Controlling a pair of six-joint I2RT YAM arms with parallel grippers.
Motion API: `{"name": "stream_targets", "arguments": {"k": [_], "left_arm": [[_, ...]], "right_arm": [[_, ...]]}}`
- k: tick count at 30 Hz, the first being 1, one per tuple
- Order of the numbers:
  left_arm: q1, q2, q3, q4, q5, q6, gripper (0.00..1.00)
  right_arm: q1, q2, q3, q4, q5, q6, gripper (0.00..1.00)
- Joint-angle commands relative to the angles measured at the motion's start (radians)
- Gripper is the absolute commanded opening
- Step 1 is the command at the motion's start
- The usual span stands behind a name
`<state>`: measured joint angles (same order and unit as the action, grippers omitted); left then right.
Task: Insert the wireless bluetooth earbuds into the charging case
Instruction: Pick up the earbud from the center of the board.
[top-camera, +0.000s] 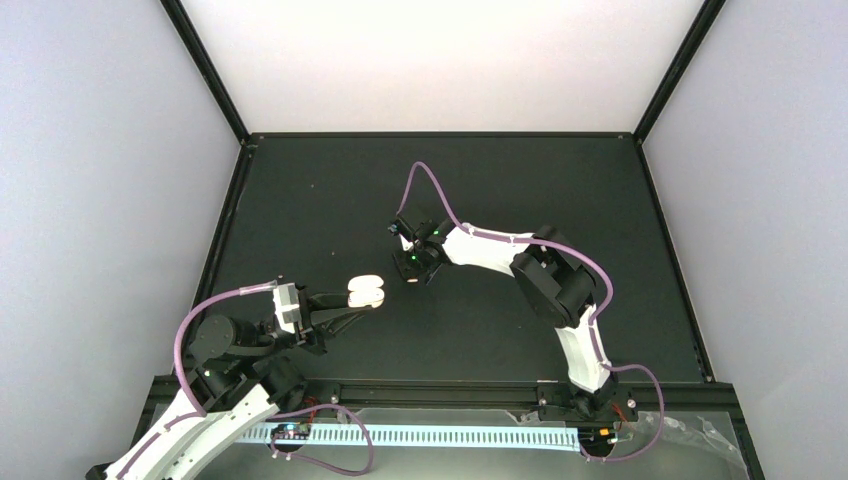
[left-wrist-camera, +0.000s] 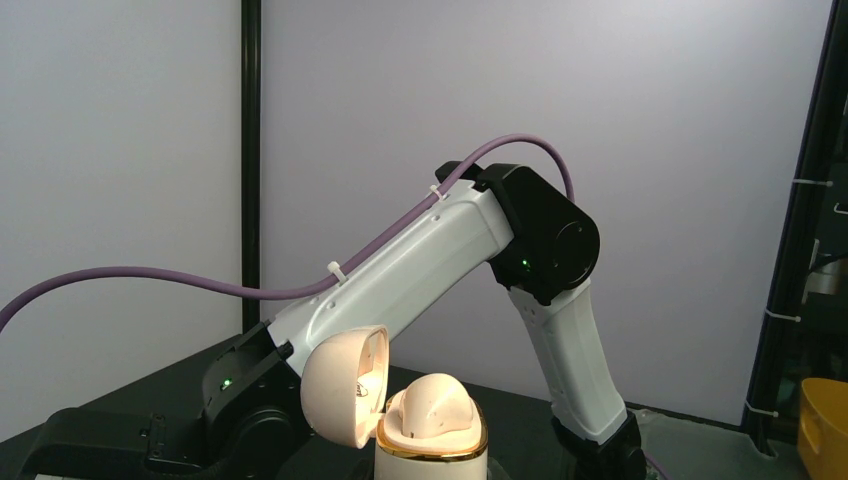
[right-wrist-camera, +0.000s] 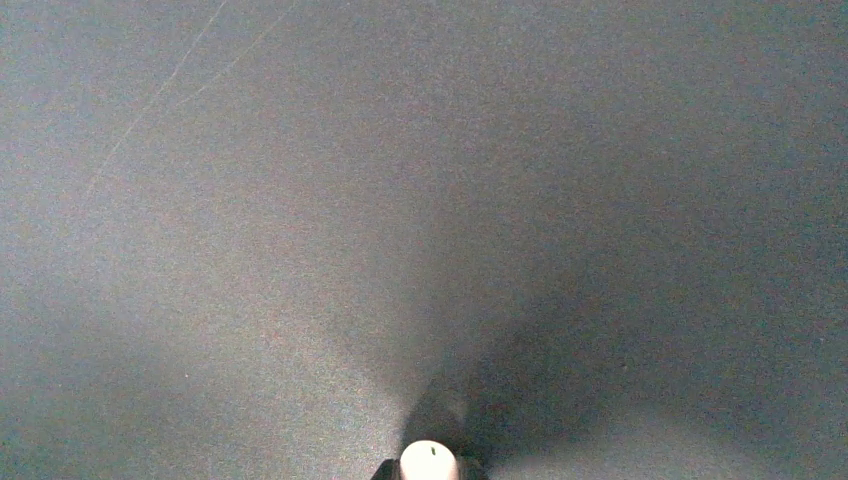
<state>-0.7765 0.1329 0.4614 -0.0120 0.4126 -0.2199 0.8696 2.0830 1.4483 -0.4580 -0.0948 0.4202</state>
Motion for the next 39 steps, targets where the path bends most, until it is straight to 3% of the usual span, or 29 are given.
{"name": "stream_targets", "arguments": {"k": [1,18,25,39], "left_arm": [[-0.003,-0.006,0.01,0.007,0.007,-0.009,0.02],[-0.003,-0.005,0.01,0.008,0.009,-0.011,0.02],[-0.003,-0.01,0.008,0.005,0.008,-0.013,0.01],[-0.003,-0.014,0.009,0.004,0.009,-0.016,0.01]], "right_arm": [[0.006,0.017,0.013,-0.005,0.024,-0.006,0.1],[0.006,-0.049,-0.024,0.039,0.013,0.019,0.07],[0.006,-0.025,-0.006,-0.005,0.019,0.01,0.16],[0.029,0.034,0.104,-0.106,0.09,0.035,0.25]]}}
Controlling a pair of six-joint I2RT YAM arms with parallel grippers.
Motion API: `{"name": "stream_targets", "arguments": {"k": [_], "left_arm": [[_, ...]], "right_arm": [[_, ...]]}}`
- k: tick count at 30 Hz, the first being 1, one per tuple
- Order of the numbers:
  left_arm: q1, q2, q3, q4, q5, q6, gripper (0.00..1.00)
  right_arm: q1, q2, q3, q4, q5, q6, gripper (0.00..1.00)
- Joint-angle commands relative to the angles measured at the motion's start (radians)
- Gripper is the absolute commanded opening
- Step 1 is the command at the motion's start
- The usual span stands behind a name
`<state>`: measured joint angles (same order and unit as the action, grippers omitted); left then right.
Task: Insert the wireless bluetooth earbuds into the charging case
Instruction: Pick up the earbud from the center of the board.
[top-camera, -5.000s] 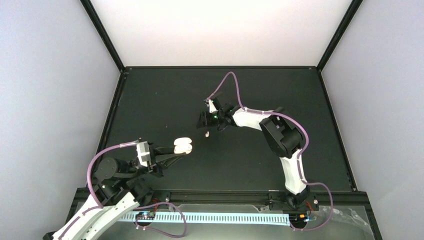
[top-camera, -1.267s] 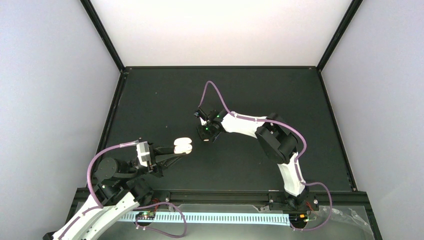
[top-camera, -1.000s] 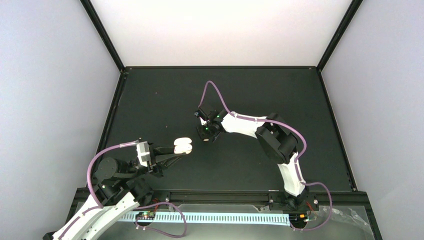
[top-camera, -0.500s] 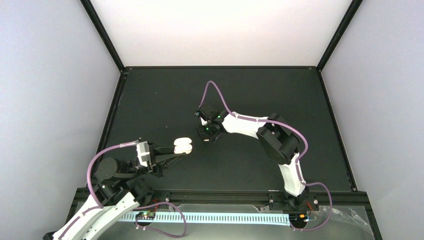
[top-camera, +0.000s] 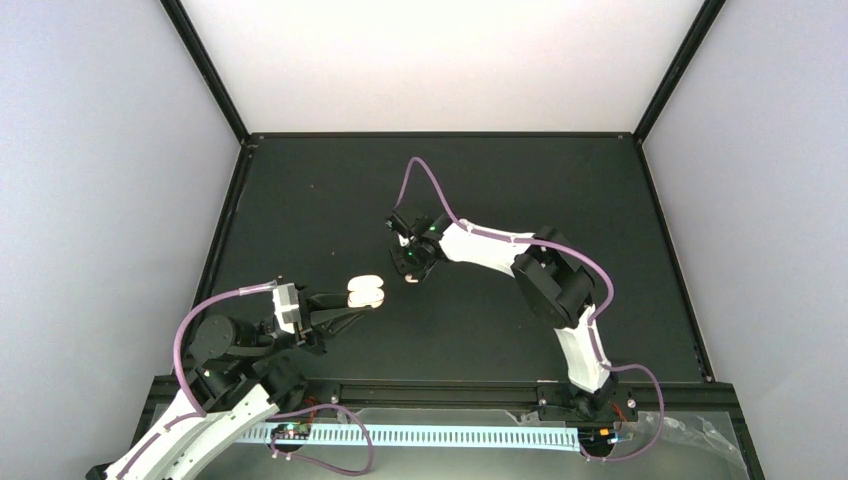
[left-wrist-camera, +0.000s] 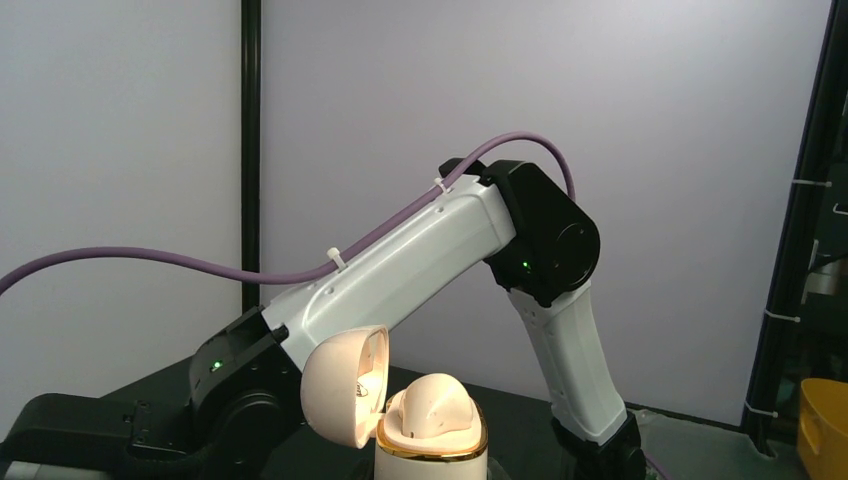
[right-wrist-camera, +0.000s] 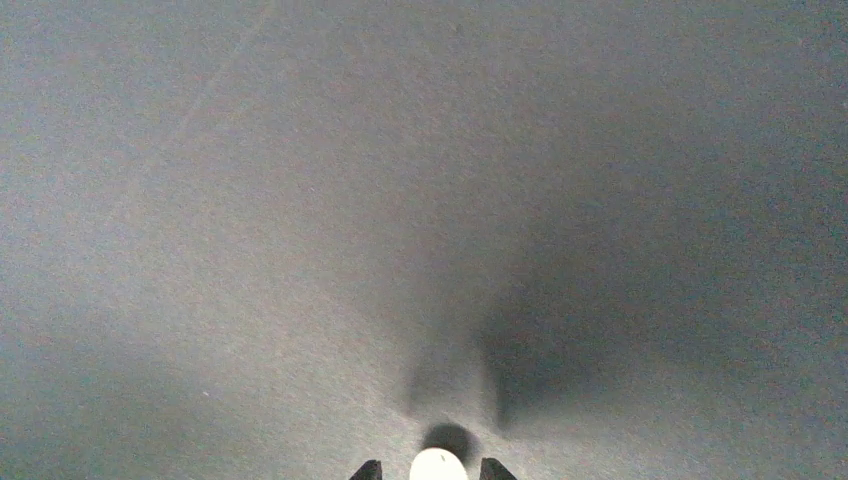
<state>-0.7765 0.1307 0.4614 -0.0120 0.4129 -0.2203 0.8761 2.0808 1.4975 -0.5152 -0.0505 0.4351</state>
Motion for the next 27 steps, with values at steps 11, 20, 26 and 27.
{"name": "stream_targets", "arguments": {"k": [11,20,26,27], "left_arm": [[-0.003,-0.023,0.013,-0.003,0.01,-0.016,0.02],[-0.003,-0.037,0.013,-0.006,0.013,-0.019,0.01],[-0.004,-0.043,0.013,-0.009,0.015,-0.021,0.02],[-0.003,-0.043,0.013,-0.008,0.015,-0.023,0.02]], "right_arm": [[0.043,0.088,0.137,-0.138,0.141,0.07,0.31],[0.05,0.083,0.132,-0.15,0.182,0.091,0.34],[0.058,0.08,0.116,-0.143,0.182,0.098,0.27],[0.06,0.082,0.117,-0.144,0.182,0.098,0.26]]}}
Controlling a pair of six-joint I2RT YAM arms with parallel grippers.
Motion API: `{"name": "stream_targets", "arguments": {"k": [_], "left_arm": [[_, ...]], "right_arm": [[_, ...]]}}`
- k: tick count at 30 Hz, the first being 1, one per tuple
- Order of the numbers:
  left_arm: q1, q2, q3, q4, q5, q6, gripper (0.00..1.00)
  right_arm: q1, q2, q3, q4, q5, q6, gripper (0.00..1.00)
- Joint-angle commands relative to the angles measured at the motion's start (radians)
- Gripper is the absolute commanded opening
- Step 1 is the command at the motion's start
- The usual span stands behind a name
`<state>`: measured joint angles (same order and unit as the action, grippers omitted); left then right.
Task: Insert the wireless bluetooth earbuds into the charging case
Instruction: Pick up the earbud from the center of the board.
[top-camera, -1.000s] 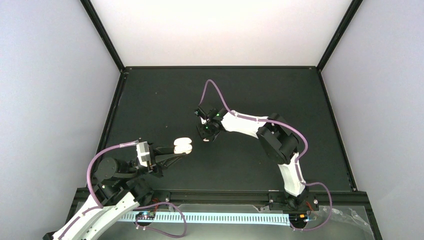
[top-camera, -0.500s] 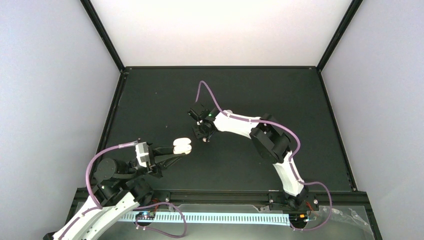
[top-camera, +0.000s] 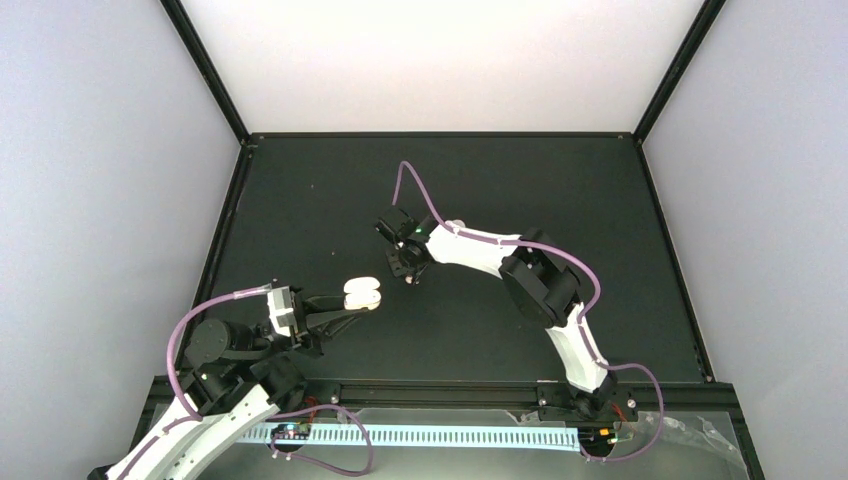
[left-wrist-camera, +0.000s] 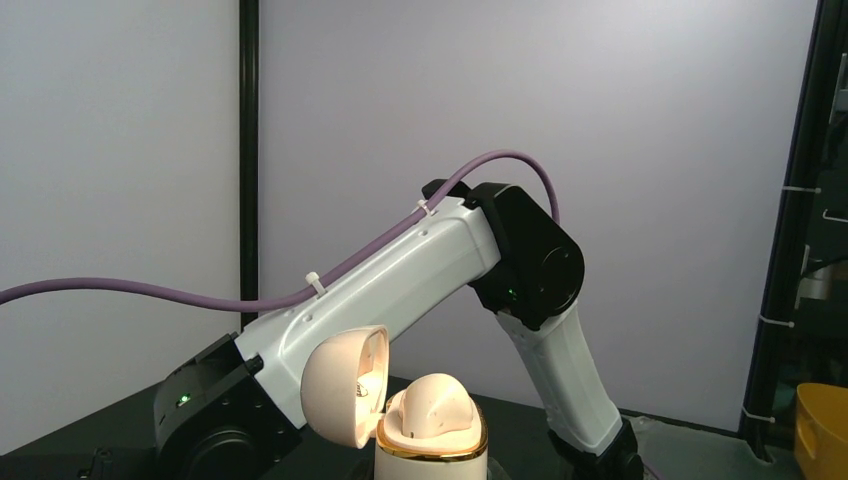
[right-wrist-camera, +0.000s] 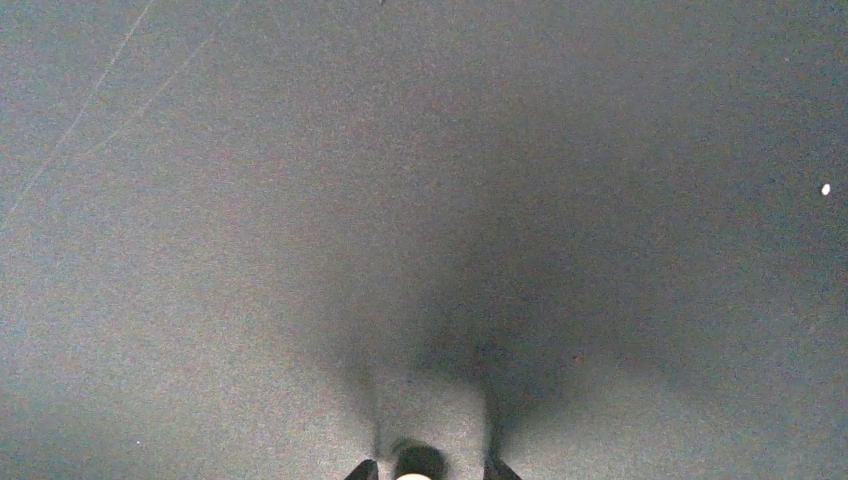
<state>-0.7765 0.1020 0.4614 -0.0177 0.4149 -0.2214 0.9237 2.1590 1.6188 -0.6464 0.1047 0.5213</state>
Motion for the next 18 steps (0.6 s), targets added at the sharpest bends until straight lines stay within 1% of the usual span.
{"name": "stream_targets", "arguments": {"k": [1,6,13,18], "left_arm": [[-0.003,-0.015,0.013,-0.003,0.015,-0.022,0.01],[-0.003,-0.015,0.013,-0.001,0.016,-0.024,0.02],[-0.003,-0.013,0.013,-0.002,0.018,-0.022,0.02],[-0.003,-0.011,0.011,0.001,0.019,-0.024,0.02]], "right_arm": [[0.014,0.005,-0.004,-0.012,0.025,0.014,0.25],[0.02,0.014,-0.001,-0.015,0.025,0.018,0.25],[0.024,0.015,-0.011,-0.018,0.023,0.02,0.26],[0.025,0.018,-0.013,-0.02,0.026,0.019,0.22]]}}
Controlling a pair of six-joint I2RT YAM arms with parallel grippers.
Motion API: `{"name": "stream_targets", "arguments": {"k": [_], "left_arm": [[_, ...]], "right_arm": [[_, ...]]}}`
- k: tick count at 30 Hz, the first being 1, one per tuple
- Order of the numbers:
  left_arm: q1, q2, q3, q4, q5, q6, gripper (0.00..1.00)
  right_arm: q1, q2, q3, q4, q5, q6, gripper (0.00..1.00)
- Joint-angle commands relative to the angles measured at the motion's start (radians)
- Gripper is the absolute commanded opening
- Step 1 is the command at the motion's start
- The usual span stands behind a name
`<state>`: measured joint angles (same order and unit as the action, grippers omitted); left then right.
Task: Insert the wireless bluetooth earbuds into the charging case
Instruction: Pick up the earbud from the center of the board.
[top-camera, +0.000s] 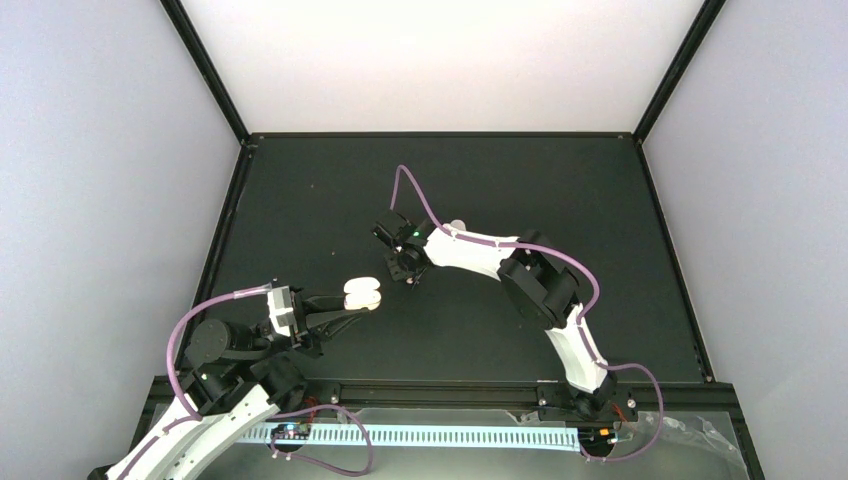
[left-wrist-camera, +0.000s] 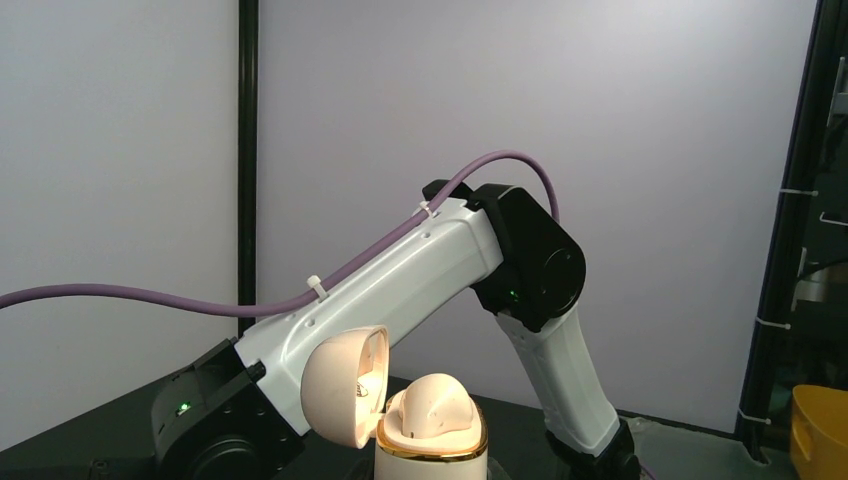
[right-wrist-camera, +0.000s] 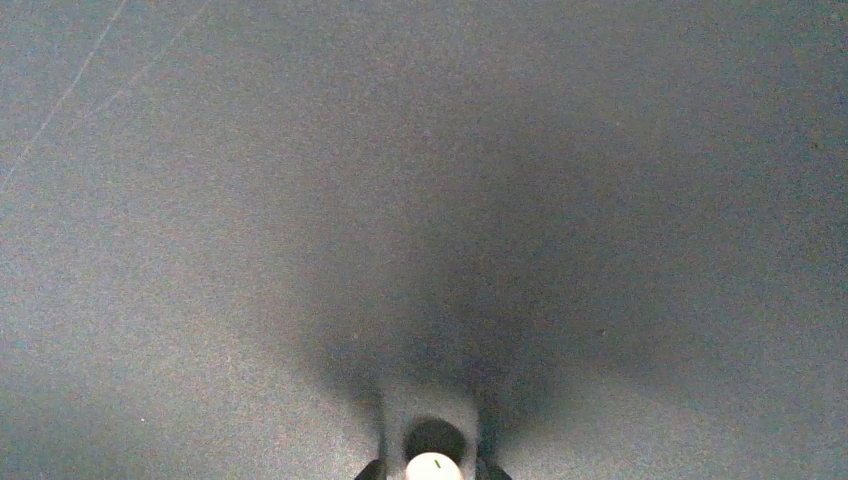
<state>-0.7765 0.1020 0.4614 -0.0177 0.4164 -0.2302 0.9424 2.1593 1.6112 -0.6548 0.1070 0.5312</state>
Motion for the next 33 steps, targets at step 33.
{"name": "stream_targets", "arguments": {"k": [33], "left_arm": [[-0.003,-0.011,0.018,0.001,0.007,-0.007,0.02]], "right_arm": [[-0.041,-0.361,-0.336,0.428,-0.1,0.103,0.01]]}}
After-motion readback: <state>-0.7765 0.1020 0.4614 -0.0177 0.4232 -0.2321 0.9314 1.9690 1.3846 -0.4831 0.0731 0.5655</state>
